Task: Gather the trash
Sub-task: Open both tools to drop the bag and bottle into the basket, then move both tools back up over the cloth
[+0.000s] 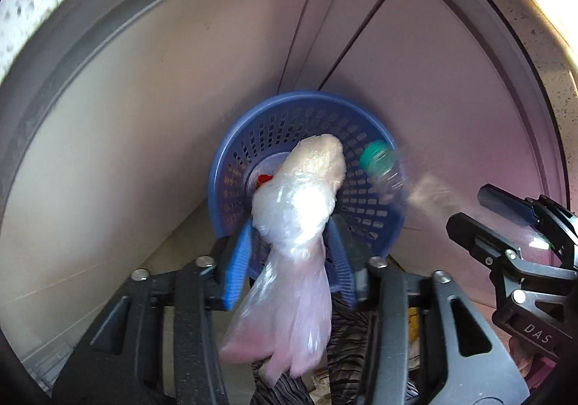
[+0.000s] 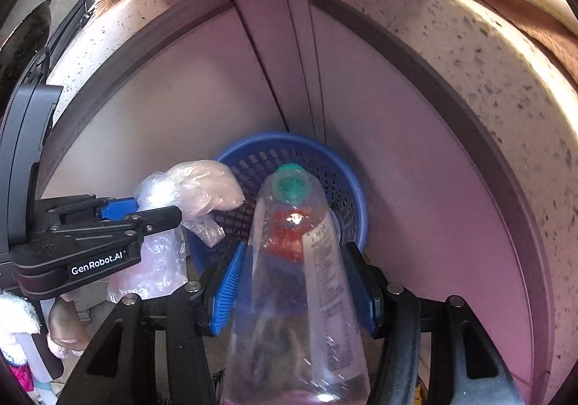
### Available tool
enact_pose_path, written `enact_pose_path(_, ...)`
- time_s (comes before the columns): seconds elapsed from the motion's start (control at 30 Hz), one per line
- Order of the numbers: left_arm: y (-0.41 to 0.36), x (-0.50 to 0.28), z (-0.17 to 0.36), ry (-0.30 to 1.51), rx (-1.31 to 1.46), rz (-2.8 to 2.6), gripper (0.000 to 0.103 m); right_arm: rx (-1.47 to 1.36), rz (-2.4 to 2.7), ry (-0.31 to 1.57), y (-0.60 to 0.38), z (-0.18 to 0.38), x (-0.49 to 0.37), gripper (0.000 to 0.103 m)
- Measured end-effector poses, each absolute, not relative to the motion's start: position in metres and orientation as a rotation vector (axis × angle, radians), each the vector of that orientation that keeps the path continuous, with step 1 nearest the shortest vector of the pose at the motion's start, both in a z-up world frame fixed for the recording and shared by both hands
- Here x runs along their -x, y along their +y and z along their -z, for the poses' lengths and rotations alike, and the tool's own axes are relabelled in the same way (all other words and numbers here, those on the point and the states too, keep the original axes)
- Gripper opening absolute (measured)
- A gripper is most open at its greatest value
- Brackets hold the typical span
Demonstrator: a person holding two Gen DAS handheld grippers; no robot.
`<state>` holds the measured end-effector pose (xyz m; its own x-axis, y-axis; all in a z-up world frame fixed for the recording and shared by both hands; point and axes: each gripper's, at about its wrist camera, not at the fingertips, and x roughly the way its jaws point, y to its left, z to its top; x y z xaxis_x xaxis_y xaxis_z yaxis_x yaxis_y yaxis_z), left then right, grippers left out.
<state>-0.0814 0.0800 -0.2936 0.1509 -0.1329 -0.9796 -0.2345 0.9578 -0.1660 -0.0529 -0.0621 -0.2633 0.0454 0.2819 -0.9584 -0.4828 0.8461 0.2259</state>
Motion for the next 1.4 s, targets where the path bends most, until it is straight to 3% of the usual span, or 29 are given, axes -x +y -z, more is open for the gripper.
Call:
enact_pose_path(0.2, 0.084, 0.081, 0.290, 1.424, 0.298, -0.085, 0.046, 0.160, -0.588, 1.397, -0.067, 0.254, 0.050, 0.065)
enact_pose_path(0.47, 0.091, 0.081, 0.281, 1.408, 0.317, -0.091, 0.046, 0.147, -0.594, 1.390, -0.074, 0.242, 0.045, 0.065)
enact_pose_path(0.93, 0.097, 0.066, 0.219, 1.322, 0.322, -0.084, 0.046, 0.090, -0.655, 1.300, -0.081, 0.179, 0.038, 0.072)
enact_pose_path(1.0, 0.096, 0.060, 0.203, 1.296, 0.315, -0.081, 0.048, 0.081, -0.671, 1.276, -0.086, 0.165, 0.035, 0.075)
enact_pose_path(1.07, 0.095, 0.053, 0.187, 1.261, 0.307, -0.081, 0.060, 0.069, -0.687, 1.251, -0.092, 0.151, 0.034, 0.077)
enact_pose_path(1.4, 0.090, -0.001, 0.123, 1.120, 0.335, -0.085, 0.066, 0.022, -0.689, 1.148, -0.135, 0.094, -0.008, 0.087)
